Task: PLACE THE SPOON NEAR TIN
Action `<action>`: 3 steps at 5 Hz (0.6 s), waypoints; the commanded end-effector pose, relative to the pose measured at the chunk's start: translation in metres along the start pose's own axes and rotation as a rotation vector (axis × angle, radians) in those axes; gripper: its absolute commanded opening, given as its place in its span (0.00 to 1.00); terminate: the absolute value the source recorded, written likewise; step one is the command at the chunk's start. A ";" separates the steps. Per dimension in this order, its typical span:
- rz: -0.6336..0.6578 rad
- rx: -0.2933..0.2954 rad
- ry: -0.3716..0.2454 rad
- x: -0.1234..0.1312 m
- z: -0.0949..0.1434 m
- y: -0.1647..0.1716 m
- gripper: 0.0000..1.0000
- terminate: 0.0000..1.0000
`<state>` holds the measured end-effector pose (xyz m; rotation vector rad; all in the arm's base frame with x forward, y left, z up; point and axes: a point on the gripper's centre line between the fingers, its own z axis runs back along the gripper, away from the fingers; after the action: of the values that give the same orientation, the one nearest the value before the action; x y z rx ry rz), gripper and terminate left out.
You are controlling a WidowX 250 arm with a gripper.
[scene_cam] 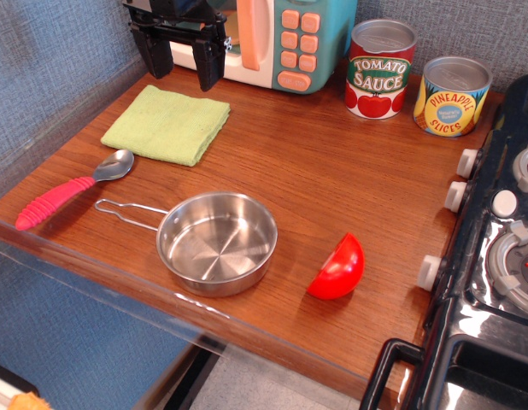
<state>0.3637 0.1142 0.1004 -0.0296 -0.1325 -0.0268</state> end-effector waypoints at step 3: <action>0.046 -0.116 -0.116 -0.051 0.005 0.022 1.00 0.00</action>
<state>0.3072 0.1375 0.0811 -0.1750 -0.1943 0.0304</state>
